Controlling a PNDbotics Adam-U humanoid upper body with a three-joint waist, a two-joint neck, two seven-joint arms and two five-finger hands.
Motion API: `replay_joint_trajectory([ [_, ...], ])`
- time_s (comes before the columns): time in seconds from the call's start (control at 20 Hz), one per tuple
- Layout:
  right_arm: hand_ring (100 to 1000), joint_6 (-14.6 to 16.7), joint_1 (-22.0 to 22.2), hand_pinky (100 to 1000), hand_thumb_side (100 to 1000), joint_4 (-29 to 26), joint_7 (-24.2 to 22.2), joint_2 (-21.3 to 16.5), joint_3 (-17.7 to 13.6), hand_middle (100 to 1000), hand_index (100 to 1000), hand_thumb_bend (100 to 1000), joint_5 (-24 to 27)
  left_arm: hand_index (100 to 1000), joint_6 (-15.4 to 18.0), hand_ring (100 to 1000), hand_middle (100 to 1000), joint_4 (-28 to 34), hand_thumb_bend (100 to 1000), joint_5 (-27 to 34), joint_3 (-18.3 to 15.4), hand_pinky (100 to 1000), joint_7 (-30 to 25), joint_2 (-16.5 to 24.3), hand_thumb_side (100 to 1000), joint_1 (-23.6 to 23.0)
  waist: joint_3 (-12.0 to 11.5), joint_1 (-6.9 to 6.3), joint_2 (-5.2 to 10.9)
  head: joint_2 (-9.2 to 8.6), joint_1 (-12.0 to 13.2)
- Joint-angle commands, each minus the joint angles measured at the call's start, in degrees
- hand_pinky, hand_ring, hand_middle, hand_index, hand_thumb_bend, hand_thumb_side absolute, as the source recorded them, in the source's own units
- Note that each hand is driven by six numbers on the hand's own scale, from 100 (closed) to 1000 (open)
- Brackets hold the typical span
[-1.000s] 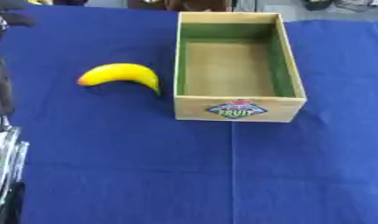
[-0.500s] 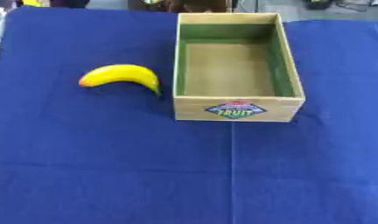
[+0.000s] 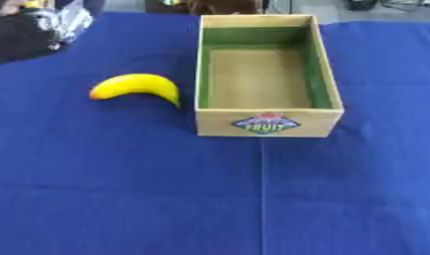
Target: Pick up objects on the table and place them in the box.
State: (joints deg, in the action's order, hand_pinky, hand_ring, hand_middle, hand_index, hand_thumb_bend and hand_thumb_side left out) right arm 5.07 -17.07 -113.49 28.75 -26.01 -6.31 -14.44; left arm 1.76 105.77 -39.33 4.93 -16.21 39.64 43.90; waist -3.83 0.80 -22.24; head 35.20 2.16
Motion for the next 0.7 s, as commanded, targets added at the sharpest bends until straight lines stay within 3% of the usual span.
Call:
replay_joint_trajectory([
  [0.05,739,0.1,-0.1,785,1000,-1.1,-0.2,-1.8,-0.1,763,921,100,0.5,972,1.0,796,810,-1.8,330,-1.6,0.5,663,-3.3,2.1,887,1.9,0.1,-0.15,1.42,0.2,0.1],
  [0.3,739,0.1,-0.1,786,1000,-1.1,-0.6,-1.9,0.2,762,922,100,0.6,987,3.7,822,823,-11.5,393,-5.5,4.8,682,-11.3,2.0,849,6.8,0.5,-0.37,1.33,0.07,0.3],
  [0.7,738,0.0,0.0,786,1000,-1.1,-0.9,-1.8,0.3,761,922,100,0.7,1000,7.0,838,856,-22.6,478,-9.0,7.1,690,-16.7,-0.4,704,11.0,0.8,-0.5,1.04,-0.15,0.5],
])
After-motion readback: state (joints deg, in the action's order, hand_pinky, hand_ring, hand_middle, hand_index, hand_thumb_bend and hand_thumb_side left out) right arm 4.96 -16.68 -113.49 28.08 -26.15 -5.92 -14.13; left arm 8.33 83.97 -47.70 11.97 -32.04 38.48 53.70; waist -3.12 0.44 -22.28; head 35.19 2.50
